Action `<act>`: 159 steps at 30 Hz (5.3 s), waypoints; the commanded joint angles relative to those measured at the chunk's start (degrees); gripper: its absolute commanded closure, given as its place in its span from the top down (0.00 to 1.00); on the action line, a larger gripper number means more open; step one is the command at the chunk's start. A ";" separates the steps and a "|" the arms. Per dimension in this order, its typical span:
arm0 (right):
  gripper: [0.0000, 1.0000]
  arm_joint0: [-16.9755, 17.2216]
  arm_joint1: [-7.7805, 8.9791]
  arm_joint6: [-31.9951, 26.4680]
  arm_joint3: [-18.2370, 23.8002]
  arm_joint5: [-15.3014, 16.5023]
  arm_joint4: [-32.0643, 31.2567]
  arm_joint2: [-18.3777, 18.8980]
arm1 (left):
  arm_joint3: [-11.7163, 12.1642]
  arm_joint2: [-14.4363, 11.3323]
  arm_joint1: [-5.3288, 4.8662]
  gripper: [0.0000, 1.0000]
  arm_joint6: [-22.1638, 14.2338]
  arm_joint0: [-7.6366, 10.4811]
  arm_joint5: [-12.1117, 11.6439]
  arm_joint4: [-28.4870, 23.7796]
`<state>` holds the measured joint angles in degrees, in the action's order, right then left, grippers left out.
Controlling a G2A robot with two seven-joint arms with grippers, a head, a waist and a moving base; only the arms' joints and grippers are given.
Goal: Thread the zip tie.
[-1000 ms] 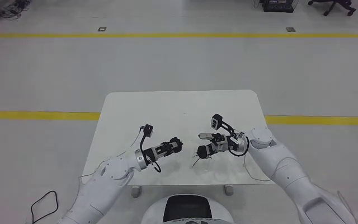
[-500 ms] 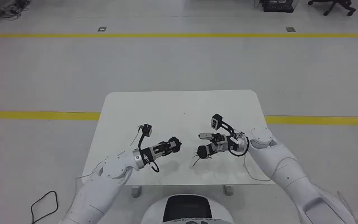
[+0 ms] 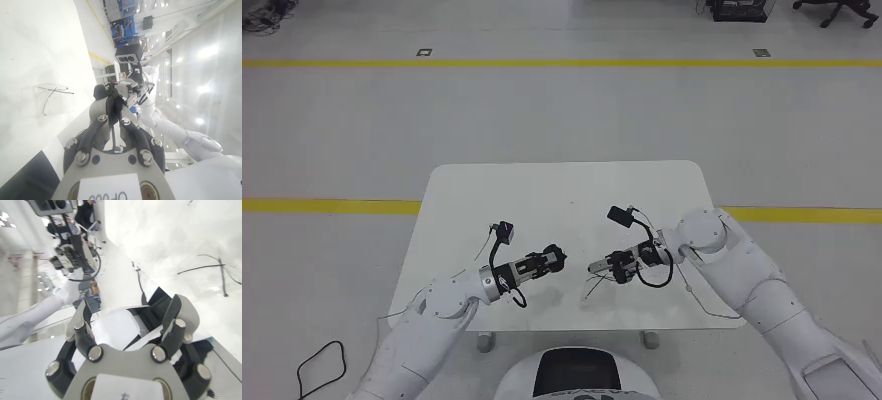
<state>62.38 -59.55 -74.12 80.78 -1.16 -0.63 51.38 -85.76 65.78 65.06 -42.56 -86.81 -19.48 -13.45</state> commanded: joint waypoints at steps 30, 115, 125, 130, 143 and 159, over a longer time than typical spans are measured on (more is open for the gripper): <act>1.00 -0.98 2.44 -5.45 10.36 19.24 -28.79 -4.49 | 0.00 0.00 0.00 0.00 0.00 0.00 0.00 0.00; 0.35 -17.93 1.43 24.43 2.24 20.64 -52.84 -41.64 | 0.00 0.00 0.00 0.00 0.00 0.00 0.00 0.00; 0.33 -17.33 -0.91 24.74 -1.49 20.64 -52.44 -41.64 | 0.00 0.00 0.00 0.00 0.00 0.00 0.00 0.00; 0.30 -17.19 -1.77 24.31 -2.59 20.64 -52.15 -41.64 | 0.00 0.00 0.00 0.00 0.00 0.00 0.00 0.00; 0.19 -17.11 -2.76 22.37 -4.04 20.64 -51.32 -41.64 | 0.00 0.00 0.00 0.00 0.00 0.00 0.00 0.00; 0.15 -17.34 -4.88 19.48 -6.44 20.64 -50.88 -41.64 | 0.00 0.00 0.00 0.00 0.00 0.00 0.00 0.00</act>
<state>45.03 -64.31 -54.53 74.45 19.48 -51.55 9.74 -85.76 65.78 65.06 -42.56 -86.81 -19.48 -13.45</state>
